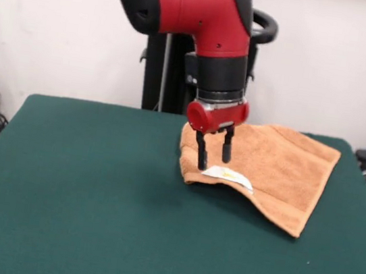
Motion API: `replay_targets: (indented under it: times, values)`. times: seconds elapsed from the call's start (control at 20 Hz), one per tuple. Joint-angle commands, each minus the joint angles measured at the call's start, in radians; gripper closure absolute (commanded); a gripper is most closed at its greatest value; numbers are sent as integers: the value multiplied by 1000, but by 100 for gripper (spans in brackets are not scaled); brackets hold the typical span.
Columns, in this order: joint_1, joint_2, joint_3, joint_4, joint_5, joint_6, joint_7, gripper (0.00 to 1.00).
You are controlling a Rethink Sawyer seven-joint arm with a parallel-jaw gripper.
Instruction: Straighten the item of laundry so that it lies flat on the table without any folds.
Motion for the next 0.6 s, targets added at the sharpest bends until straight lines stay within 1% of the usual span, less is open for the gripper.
replay_targets:
  times: [0.05, 0.1, 0.25, 0.6]
  values:
    - [-3, 74, 87, -66, -15, -80, 76, 0]
    - [-2, 70, 88, -65, -18, -106, 84, 0]
    - [-7, 62, 91, -62, -21, -120, 80, 0]
    - [5, 28, 54, -53, -48, -159, 67, 0]
